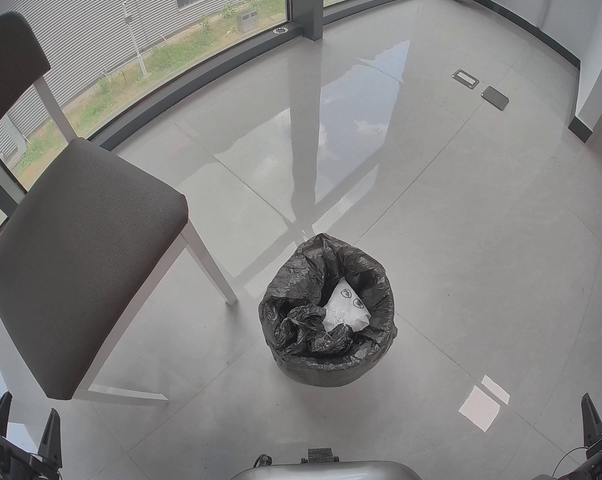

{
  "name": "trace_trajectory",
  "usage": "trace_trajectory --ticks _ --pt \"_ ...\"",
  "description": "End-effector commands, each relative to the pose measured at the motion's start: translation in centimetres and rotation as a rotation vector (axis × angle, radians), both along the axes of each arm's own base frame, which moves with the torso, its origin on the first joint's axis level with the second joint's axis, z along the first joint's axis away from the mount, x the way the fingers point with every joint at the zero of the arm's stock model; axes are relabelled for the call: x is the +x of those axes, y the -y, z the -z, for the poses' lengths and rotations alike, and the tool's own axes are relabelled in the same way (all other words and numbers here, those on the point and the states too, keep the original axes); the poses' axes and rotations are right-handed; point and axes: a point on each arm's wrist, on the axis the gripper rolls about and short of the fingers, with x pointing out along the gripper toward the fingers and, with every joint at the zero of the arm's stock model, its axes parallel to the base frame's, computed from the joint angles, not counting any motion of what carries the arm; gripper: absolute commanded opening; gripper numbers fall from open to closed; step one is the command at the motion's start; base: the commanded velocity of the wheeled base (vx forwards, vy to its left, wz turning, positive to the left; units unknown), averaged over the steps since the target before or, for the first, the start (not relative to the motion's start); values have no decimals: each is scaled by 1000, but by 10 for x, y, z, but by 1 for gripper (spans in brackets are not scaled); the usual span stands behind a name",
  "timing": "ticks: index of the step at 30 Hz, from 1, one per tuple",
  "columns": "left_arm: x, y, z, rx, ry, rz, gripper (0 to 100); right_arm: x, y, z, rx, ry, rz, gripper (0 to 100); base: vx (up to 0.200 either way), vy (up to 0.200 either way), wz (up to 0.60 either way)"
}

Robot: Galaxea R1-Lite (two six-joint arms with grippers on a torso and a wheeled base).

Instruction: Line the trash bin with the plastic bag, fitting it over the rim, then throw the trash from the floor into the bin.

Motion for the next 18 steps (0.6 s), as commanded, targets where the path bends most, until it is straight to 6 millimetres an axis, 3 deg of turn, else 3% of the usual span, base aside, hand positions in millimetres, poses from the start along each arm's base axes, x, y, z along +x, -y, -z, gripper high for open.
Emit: trace_trajectory --ticks 1,18 --pt "1 0 6 8 -32 27 100 0 0 5 -1 -3 0 100 0 0 0" --pt "1 0 6 -14 -31 23 100 0 0 5 -3 -3 -5 100 0 0 0"
